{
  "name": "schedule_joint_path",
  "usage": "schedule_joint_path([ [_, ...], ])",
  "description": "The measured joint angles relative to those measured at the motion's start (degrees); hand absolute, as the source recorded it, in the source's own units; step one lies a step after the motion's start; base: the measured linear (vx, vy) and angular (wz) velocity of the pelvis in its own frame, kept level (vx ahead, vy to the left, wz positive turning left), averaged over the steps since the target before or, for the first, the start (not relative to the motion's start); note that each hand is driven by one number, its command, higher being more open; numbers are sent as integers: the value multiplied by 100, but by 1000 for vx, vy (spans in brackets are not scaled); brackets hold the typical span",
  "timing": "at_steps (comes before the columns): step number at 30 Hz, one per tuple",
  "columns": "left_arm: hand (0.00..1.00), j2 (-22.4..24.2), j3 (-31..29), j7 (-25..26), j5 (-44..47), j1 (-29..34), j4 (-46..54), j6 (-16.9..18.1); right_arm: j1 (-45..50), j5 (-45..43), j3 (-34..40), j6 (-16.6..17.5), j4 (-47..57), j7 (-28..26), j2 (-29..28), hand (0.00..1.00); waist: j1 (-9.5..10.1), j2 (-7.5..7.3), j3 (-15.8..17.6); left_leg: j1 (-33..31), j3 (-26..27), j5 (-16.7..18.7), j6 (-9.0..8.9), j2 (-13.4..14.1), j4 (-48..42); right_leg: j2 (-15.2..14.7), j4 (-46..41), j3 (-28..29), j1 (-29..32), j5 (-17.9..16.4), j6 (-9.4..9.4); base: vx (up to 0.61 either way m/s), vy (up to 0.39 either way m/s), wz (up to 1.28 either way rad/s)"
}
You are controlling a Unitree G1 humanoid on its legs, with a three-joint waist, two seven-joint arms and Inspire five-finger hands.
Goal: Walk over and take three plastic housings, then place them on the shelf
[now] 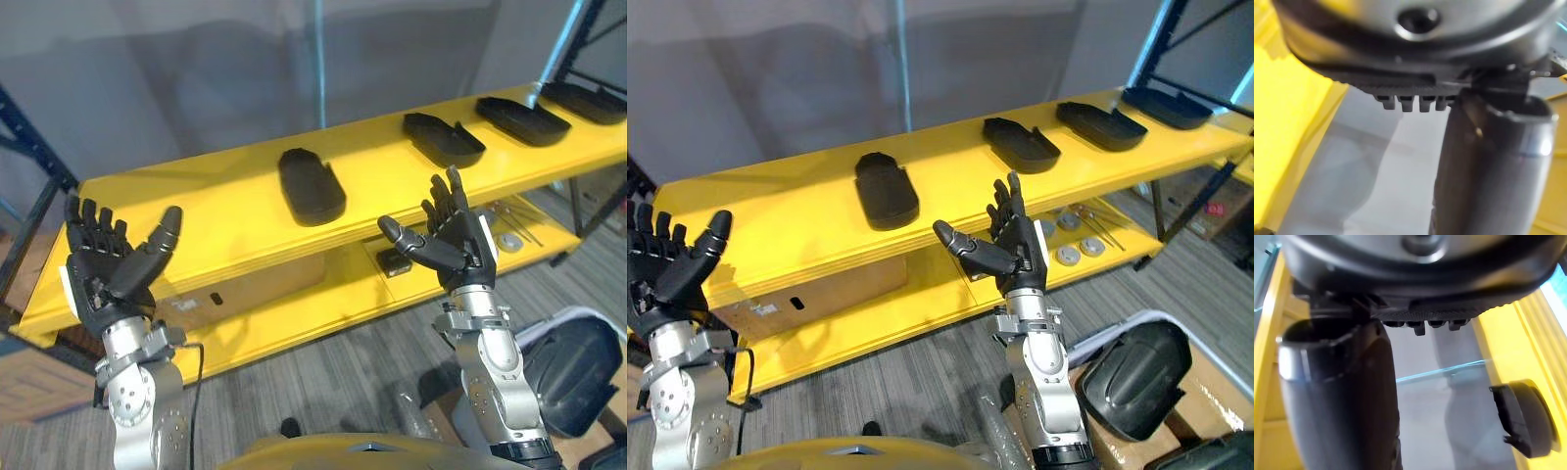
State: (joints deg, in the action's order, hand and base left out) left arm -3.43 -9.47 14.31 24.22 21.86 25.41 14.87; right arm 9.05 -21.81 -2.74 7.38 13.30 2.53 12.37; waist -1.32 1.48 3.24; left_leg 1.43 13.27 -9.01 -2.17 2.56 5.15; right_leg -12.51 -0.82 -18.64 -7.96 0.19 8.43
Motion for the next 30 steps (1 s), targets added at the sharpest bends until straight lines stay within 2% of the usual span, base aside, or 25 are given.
schedule_joint_path([
  [2,100,-37,284,-358,14,-2,121,-49,-83,-172,-55,-452,-1,-24,2,100,15,-100,3,-60,-50,-17,-1,-11,0,-16,0,-8,31,1,-2,-43,48,15],
  [3,100,-146,527,-474,-29,-6,171,-22,-92,-214,-159,-513,-1,-64,5,100,24,-119,-8,-111,-33,-31,15,-25,0,-30,-2,11,93,2,-3,-37,73,-8],
  [7,100,-377,1051,-637,-184,-279,211,195,-105,-206,-605,-379,-11,-125,23,100,-20,-153,21,-169,40,-33,18,-37,0,-52,-9,81,202,-4,-15,-18,39,-10],
  [9,100,-360,1202,-296,-239,-548,198,364,-108,-95,-714,-161,-30,103,13,100,-33,-154,25,-206,38,-34,18,-33,0,-51,-39,94,263,-8,-20,-14,12,-4],
  [10,100,-307,1176,-142,-213,-621,194,462,-108,-112,-677,66,-94,277,-29,100,-39,-149,39,-219,34,-35,17,-27,1,-51,-80,99,301,-9,-21,-8,1,-4],
  [14,100,-186,1017,30,-196,-577,84,540,-108,-91,-204,334,-143,329,-152,100,-25,-148,70,-209,30,-41,8,-3,1,-30,-104,111,306,-11,-24,0,0,0],
  [16,100,-172,927,55,-242,-552,-44,527,-107,-95,-48,328,-143,327,-152,100,-23,-158,76,-208,29,-49,2,3,1,-25,-97,112,304,-10,-25,16,-9,0],
  [17,100,-88,606,-174,-186,-363,-114,500,98,-165,229,288,-140,293,-383,100,-40,-324,186,-89,64,39,-30,43,-1,67,2,145,184,-28,-97,0,0,0],
  [18,100,-87,605,-174,-185,-363,-114,500,98,-165,229,288,-140,293,-383,100,-40,-331,190,-89,64,39,-30,44,-1,67,2,145,184,-28,-97,0,0,0],
  [23,100,-87,603,-173,-187,-323,-114,500,175,-168,229,288,-140,280,-383,100,-39,-336,208,-102,42,39,-31,47,-2,67,-20,119,181,-33,-98,0,0,2],
  [26,100,-69,613,-151,-203,-280,-114,500,346,-229,267,291,-137,161,-399,100,-44,-318,342,-124,-83,-3,-1,20,-2,58,-91,0,139,-63,-97,-3,2,21],
  [29,100,8,561,109,-275,-103,-114,438,402,-208,191,291,-138,143,-490,100,-26,-264,526,-140,-176,-38,9,0,-2,34,-241,-37,173,-129,-109,-29,16,14],
  [30,100,49,495,289,-550,-23,-121,303,401,-193,117,291,-141,143,-513,100,-1,-244,558,-173,-201,-49,4,-2,-2,32,-268,-60,200,-136,-111,-37,17,9],
])
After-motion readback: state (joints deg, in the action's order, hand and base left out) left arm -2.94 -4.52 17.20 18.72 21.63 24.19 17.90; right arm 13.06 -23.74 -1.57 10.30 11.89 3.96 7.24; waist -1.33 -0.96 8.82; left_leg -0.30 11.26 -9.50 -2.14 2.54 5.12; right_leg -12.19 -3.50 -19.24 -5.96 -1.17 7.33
